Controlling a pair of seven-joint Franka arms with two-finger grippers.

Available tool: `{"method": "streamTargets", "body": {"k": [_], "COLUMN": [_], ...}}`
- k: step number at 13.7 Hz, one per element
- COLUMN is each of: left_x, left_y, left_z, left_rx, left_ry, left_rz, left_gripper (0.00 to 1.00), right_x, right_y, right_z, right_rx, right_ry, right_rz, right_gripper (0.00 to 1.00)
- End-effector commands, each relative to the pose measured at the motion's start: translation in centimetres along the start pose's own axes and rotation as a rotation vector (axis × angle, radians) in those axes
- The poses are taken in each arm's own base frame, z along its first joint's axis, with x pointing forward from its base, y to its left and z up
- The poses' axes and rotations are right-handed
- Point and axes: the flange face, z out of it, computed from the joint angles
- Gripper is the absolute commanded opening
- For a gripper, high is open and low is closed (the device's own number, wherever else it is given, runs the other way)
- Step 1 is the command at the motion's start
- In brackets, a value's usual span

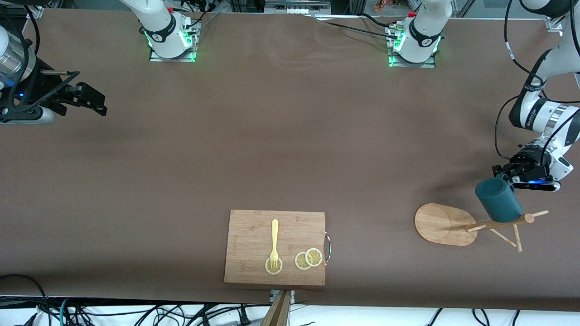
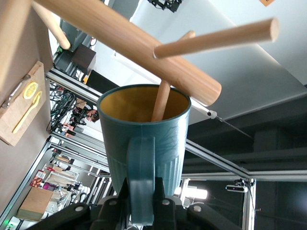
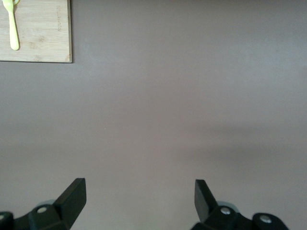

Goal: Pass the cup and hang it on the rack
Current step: 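Hang the mug on a rack peg and open the left gripper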

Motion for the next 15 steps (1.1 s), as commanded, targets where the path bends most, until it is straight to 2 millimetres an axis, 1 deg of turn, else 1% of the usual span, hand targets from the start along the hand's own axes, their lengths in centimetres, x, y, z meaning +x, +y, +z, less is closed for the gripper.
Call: {"method": "streamTargets", "body": {"k": [1,2,3,4,5,7,8,12,14,15], "left_x": [1.4,1.5,1.5,1.5,1.5,1.1,0.7,-0.9,-1.9,-2.3], "left_y": [0.2,0.1,0.1,0.1,0.1,0.3,0.5,1.4,1.6,1.5], "left_z": [0.0,-0.1,-0.1,-0.1,-0.2,-0.1,-0.6,-0.3,0.0,-0.2], "left_rx": [-0.005,-0.005,-0.005,-0.003,-0.002,0.035,0.062,0.174,0.202,0.224], "left_ry": [0.004,0.005,0.006,0.006,0.007,-0.014,-0.022,-0.097,-0.158,-0.182], "left_rz": [-0.018,-0.020,-0.017,-0.015,-0.015,-0.013,0.004,0.106,0.099,0.091], "left_gripper": [0.01,0.26,0.58,0.75,1.00,1.00,1.00,1.00,1.00,1.00], "right_x": [0.0,0.0,0.0,0.0,0.0,0.0,0.0,0.0,0.0,0.0], "right_y": [0.1,0.1,0.1,0.1,0.2,0.2,0.2,0.2,0.1,0.2], "right_z": [-0.4,-0.4,-0.4,-0.4,-0.3,-0.3,-0.3,-0.3,-0.3,-0.3], "right_rx": [-0.010,-0.008,-0.008,-0.008,-0.010,-0.010,-0.010,-0.010,-0.008,-0.010], "right_ry": [0.000,0.000,0.000,0.000,-0.003,-0.002,-0.002,-0.002,-0.002,-0.002], "right_rz": [-0.005,-0.005,-0.005,0.001,-0.002,-0.004,-0.004,-0.004,-0.004,-0.004], "right_gripper": [1.00,1.00,1.00,1.00,1.00,1.00,1.00,1.00,1.00,1.00]}}
